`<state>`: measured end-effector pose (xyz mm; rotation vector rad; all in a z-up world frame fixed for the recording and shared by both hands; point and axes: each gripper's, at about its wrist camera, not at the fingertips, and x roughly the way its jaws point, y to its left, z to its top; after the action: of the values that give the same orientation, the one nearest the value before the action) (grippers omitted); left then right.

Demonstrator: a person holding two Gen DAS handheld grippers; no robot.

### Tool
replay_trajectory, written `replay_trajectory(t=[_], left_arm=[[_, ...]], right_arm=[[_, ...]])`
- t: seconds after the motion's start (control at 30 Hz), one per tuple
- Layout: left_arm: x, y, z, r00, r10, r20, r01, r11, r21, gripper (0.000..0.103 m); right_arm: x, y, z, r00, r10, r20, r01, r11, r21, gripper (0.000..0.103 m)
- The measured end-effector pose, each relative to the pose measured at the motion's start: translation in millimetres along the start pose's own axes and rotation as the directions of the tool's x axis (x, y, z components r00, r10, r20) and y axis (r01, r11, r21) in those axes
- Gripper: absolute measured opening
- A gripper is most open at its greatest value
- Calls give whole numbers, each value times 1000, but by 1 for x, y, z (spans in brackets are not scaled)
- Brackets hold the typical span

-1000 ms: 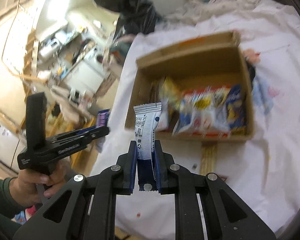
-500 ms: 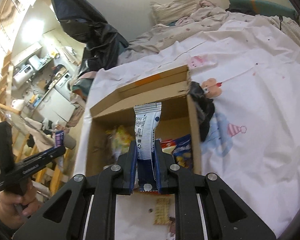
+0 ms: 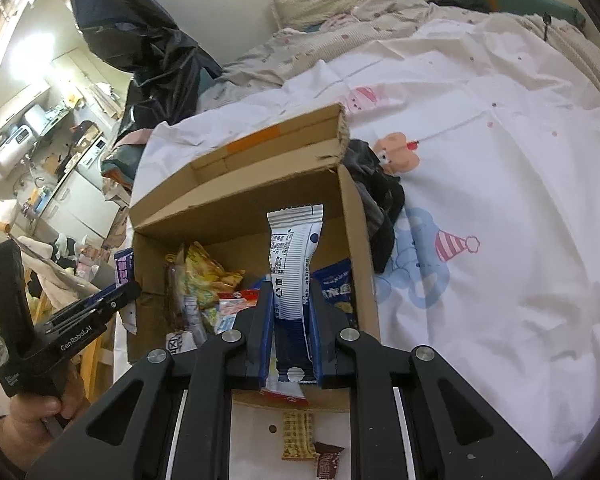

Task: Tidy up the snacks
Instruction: 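Carry both held bars over the cardboard box, then open the left tool to drop its blue-white bar into the box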

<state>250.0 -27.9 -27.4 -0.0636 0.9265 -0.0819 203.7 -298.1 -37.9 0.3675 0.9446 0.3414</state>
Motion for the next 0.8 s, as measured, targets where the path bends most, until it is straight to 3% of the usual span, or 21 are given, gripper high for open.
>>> replay_trajectory(t=[0.8], left_arm=[[6,-2,-6,999,-35,-10,35,999,-10,14]], right_arm=[[26,1,-6,995,-37,-91,38,999,7,18]])
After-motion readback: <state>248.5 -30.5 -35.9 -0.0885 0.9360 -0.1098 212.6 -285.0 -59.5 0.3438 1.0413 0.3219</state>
